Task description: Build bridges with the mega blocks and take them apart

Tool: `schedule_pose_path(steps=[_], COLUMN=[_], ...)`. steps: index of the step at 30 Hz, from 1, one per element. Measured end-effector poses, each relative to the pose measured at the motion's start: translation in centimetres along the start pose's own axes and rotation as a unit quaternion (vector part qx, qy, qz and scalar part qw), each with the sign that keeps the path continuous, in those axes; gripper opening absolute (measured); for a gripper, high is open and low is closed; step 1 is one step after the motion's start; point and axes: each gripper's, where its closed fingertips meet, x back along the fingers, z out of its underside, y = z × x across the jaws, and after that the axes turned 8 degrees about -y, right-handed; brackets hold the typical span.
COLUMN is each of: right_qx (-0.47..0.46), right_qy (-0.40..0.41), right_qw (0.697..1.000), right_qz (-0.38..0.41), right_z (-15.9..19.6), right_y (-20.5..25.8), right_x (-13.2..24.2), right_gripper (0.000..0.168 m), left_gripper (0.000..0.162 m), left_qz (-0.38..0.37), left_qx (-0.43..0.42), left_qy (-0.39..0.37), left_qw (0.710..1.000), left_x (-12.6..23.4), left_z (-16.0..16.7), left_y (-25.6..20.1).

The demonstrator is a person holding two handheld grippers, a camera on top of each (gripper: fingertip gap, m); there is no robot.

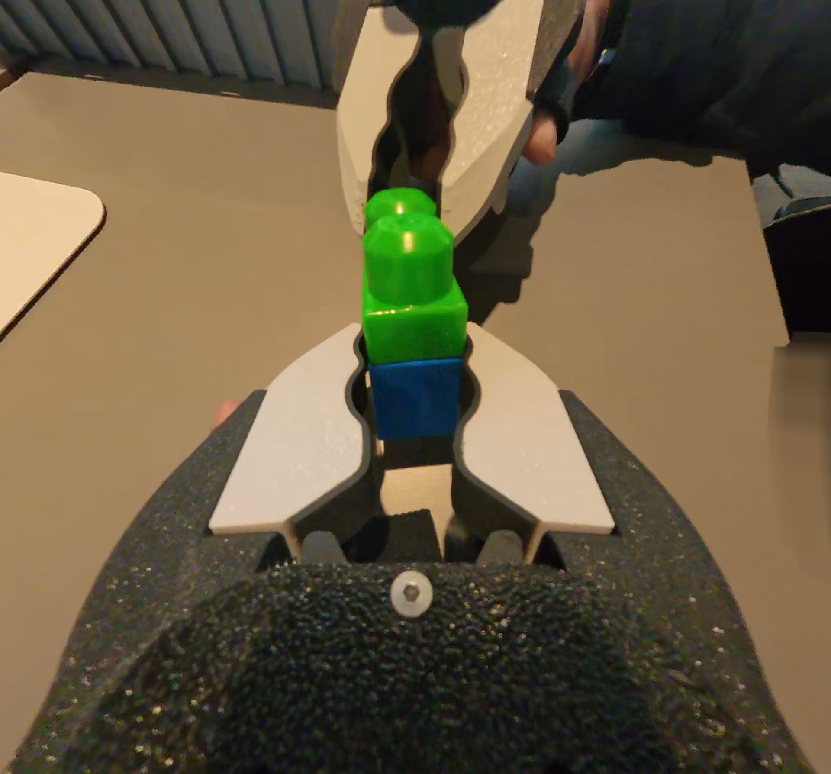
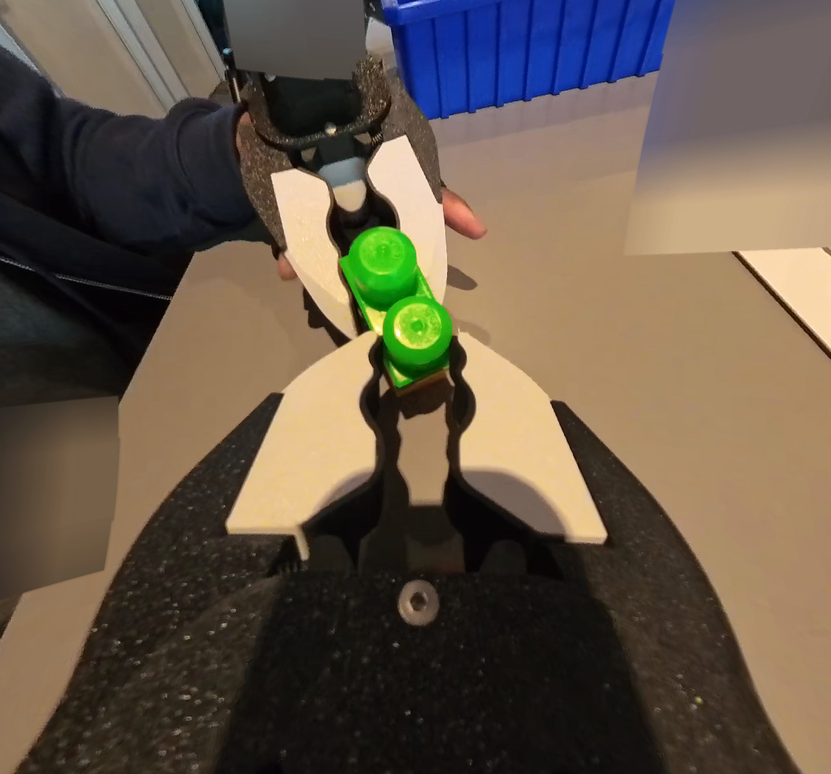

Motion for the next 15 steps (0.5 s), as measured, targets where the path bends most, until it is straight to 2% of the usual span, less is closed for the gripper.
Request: schedule_pose_path(steps=[6, 9, 15], right_qx=[0.037, 0.048, 0.067], right_qy=[0.008, 0.01, 0.034], right_qw=[0.999, 0.999, 0.997], right_qz=[0.008, 0.005, -0.011], right_z=[0.1, 0.2, 0.9], right_y=[0.4, 0.7, 1.4], right_x=[-0.4, -0.4, -0.6], right_gripper=[0.027, 0.027, 0.042], left_gripper=[0.037, 0.04, 0.052], left_qz=[-0.005, -0.039, -0.059], left_qx=[0.001, -0.019, -0.032], left_qy=[0.028, 0.086, 0.109], left_qw=[1.0, 0.995, 0.992], left_x=[0.6, 0.5, 0.7], left_z=[1.1, 2.9, 3.6], left_y=[0.0, 0.8, 1.1])
